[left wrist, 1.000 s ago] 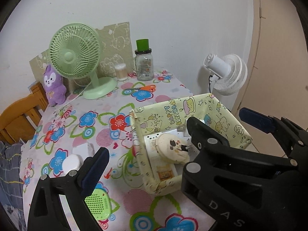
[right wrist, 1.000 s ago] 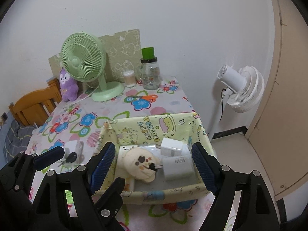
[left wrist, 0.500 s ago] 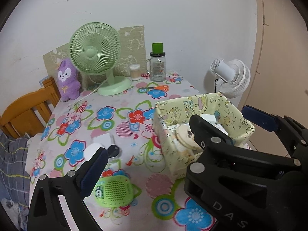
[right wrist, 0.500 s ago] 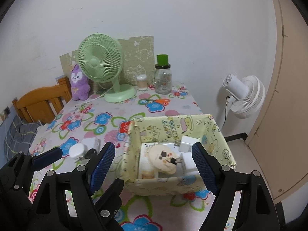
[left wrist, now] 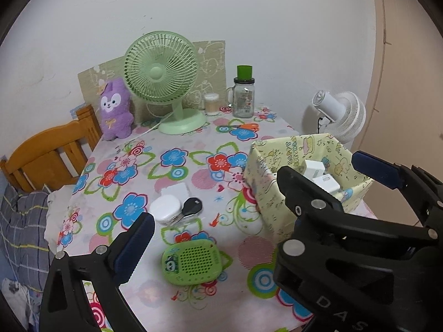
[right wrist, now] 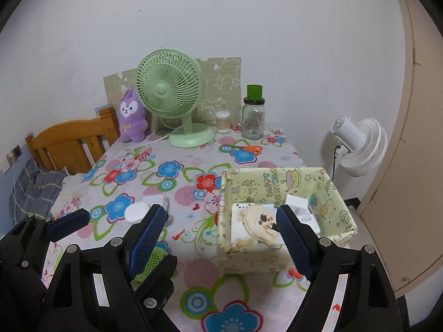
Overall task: Organize rigid objects
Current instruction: 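Withdraw both grippers from the box toward the white puck and black key fob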
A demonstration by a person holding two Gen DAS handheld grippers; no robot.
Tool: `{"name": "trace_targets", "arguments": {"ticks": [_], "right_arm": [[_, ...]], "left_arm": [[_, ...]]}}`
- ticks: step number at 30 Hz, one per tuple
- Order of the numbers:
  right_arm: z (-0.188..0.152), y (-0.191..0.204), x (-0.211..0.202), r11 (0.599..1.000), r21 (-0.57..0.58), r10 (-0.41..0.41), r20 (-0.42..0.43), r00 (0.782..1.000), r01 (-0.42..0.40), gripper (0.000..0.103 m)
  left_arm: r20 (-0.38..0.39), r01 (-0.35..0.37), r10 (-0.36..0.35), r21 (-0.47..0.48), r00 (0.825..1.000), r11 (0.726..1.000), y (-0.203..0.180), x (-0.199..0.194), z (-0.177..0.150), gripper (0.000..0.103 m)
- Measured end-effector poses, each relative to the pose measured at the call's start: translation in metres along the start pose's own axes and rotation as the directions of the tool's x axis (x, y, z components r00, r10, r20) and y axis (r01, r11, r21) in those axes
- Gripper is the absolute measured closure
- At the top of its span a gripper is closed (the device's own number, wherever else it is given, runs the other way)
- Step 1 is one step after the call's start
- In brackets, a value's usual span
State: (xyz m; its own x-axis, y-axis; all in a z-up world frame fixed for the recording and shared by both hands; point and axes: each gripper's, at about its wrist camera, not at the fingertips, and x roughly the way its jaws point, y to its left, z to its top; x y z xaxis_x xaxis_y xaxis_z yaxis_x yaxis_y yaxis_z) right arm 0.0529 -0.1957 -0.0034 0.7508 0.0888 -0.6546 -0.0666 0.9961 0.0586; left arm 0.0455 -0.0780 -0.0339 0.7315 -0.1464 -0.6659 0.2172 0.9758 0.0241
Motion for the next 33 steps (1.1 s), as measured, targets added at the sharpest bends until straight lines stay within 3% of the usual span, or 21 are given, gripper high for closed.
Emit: {"name": "trace_targets", "arguments": {"ticks": [18,33], "right_arm": [[-0.016,0.037,0.024,0.999,-0.016,0.035,-0.028,0.999,-0.035,0.018],[-0.032,0.068,0.067,0.997,-0.043,0.065,-0.101,0.993,-0.070,0.018]], "left_arm": [[-0.025,-0.013,0.012,-0.035,1.000,0.999,0.048,0.021,-0.023,0.001],[-0.100,-0.042,0.033,-0.096,0.994,0.994,0.083,0.057,-0.044,0.001]]}}
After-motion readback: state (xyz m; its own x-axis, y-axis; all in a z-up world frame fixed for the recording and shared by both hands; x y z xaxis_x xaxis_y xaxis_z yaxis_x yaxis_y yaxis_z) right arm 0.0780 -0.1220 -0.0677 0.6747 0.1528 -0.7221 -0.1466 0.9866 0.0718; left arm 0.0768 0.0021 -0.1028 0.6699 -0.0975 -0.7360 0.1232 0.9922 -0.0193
